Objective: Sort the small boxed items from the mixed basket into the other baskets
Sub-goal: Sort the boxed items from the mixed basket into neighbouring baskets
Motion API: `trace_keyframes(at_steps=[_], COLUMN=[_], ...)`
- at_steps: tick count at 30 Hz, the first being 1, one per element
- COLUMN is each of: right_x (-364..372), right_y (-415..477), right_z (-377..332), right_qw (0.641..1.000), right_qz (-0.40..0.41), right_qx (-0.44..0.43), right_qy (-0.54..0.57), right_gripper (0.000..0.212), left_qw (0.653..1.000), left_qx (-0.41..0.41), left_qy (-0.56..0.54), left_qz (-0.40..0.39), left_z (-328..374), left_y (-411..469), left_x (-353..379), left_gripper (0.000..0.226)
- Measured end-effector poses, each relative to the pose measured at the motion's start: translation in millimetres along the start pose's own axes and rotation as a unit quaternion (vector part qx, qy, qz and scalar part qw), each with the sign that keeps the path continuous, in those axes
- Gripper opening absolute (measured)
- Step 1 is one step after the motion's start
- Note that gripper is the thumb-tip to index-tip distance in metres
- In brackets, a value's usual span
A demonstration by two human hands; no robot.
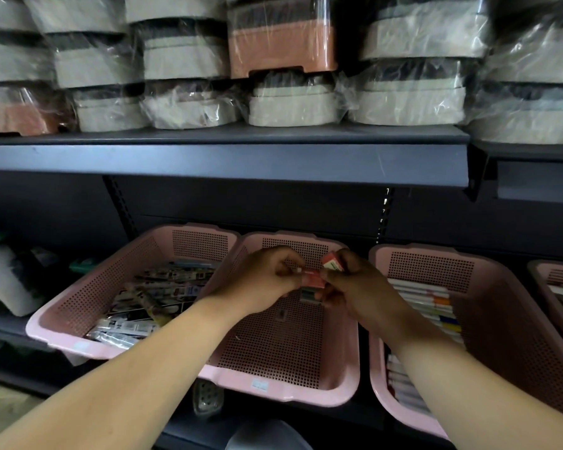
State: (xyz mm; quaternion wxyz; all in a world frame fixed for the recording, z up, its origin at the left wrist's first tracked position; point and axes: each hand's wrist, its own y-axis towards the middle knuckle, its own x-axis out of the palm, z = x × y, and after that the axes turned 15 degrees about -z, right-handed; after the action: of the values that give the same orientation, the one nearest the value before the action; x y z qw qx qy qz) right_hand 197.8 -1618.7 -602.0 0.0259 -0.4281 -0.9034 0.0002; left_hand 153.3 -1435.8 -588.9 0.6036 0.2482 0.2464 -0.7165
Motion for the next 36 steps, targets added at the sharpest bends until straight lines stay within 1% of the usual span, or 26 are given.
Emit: trace_keyframes(at_steps=[4,7,9,11,12,14,16,18,21,23,26,30,31,33,34,35,36], right_x=[3,5,8,9,10,10,9,8,7,7,7,11,12,13,11,10,8], right_y=[0,0,3,5,7,7,6,6,5,4,4,6,6,6,5,4,3], right_z=[-1,-2,0,2,2,2,2,1,0,2,4,4,5,4,2,1,0], right_qw=[0.999,0.993,0.988,0.989,0.990,0.995,0.998,0.998,0.998,0.997,0.998,0.998,0.999,0.997,0.996,0.993,0.992], right_qz=[0.018,0.010,0.004,0.008,0.011,0.012,0.002,-0.007,-0.019,-0.031,-0.021,0.006,0.008,0.009,0.010,0.011,0.015], right_qx=[-0.005,0.000,0.003,0.006,0.008,0.005,-0.009,-0.024,-0.017,-0.008,-0.008,0.008,0.014,0.029,0.038,0.045,0.049], right_qy=[-0.030,-0.115,-0.152,-0.149,-0.137,-0.099,-0.068,-0.052,-0.052,-0.067,-0.060,-0.055,-0.051,-0.066,-0.086,-0.104,-0.114], right_gripper=[0.015,0.015,0.013,0.013,0.012,0.010,0.007,0.008,0.012,0.010,0.012,0.016,0.017,0.018,0.017,0.016,0.016], left_qw=[0.996,0.991,0.978,0.958,0.953,0.961,0.986,0.997,0.997,0.991,0.991,0.996,0.996,0.996,0.998,0.999,0.996], left_qx=[0.006,0.010,0.015,0.034,0.045,0.044,0.036,0.035,0.038,0.049,0.044,0.009,0.010,0.022,0.020,0.008,-0.011], left_qy=[0.084,0.136,0.206,0.285,0.299,0.274,0.161,0.048,-0.055,-0.114,-0.108,-0.089,-0.090,-0.090,-0.065,-0.014,0.054], left_qz=[-0.005,-0.012,-0.010,-0.003,0.001,-0.006,-0.039,-0.057,-0.045,-0.054,-0.065,-0.007,0.008,0.016,0.000,-0.030,-0.073], left_z=[3,6,7,8,9,8,4,-5,-9,-8,-8,-18,-19,-23,-24,-28,-32], left_y=[-8,-12,-13,-15,-15,-15,-11,-5,-1,-2,-1,8,11,15,14,13,12], left_x=[-3,-1,-1,1,1,1,0,-2,-1,0,4,14,16,12,7,2,-4], left_gripper=[0.017,0.019,0.022,0.024,0.023,0.017,0.010,0.014,0.014,0.013,0.015,0.007,0.009,0.024,0.031,0.034,0.032])
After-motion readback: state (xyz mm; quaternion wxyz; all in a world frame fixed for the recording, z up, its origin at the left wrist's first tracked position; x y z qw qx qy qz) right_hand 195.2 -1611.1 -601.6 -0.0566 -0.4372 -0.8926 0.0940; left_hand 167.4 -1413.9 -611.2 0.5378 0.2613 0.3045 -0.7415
